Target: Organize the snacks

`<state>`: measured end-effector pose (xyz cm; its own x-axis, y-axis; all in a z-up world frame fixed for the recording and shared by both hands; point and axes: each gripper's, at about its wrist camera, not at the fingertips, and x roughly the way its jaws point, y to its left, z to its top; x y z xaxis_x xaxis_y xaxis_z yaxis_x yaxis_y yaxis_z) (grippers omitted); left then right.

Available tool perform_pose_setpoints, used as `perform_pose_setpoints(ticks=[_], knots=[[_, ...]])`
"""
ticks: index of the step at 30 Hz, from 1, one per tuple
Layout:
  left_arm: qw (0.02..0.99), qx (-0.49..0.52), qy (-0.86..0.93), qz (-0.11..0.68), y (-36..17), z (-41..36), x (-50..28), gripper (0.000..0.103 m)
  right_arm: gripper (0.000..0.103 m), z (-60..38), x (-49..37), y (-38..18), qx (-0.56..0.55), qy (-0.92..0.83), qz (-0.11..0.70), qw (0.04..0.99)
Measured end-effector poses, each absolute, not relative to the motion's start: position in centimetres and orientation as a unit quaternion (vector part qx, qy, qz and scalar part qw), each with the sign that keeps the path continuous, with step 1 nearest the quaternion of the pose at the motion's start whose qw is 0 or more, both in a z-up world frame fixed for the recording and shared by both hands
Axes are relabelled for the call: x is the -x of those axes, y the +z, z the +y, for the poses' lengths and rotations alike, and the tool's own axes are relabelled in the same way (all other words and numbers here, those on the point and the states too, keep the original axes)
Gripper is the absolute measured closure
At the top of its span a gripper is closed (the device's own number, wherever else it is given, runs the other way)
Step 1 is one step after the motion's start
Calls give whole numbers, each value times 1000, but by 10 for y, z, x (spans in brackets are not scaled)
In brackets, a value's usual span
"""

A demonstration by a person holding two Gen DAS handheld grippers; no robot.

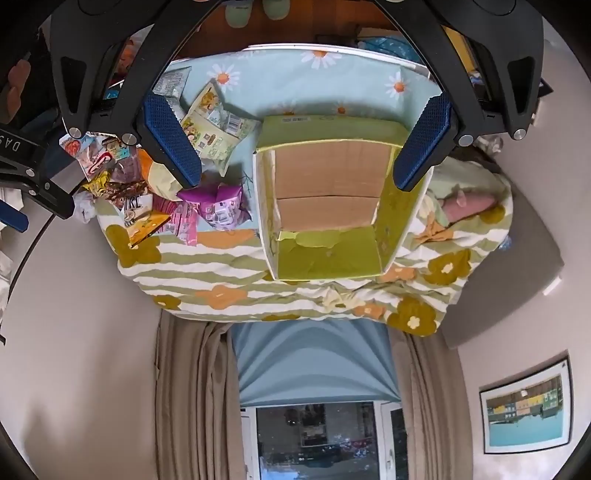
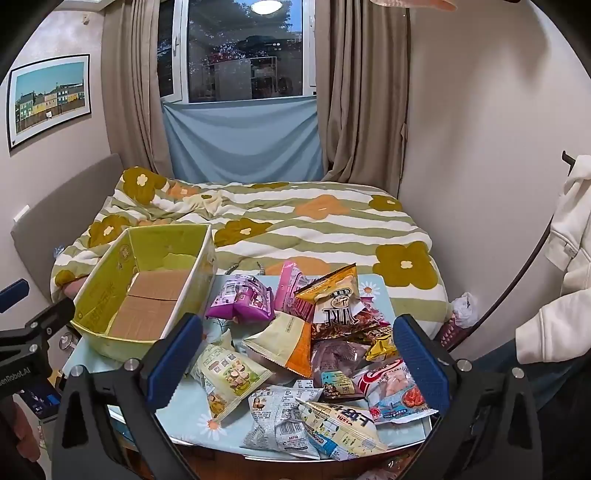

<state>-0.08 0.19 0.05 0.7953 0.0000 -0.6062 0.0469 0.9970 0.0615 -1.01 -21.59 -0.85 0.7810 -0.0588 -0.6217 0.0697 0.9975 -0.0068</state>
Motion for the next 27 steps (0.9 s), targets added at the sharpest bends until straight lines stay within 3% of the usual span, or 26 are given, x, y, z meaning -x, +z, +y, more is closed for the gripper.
perform_pose_setpoints(ticks=[27], knots=[[951,-40,-20,307,1,-1,-2,0,0,-216,9,-8,-8,-33,328,944]])
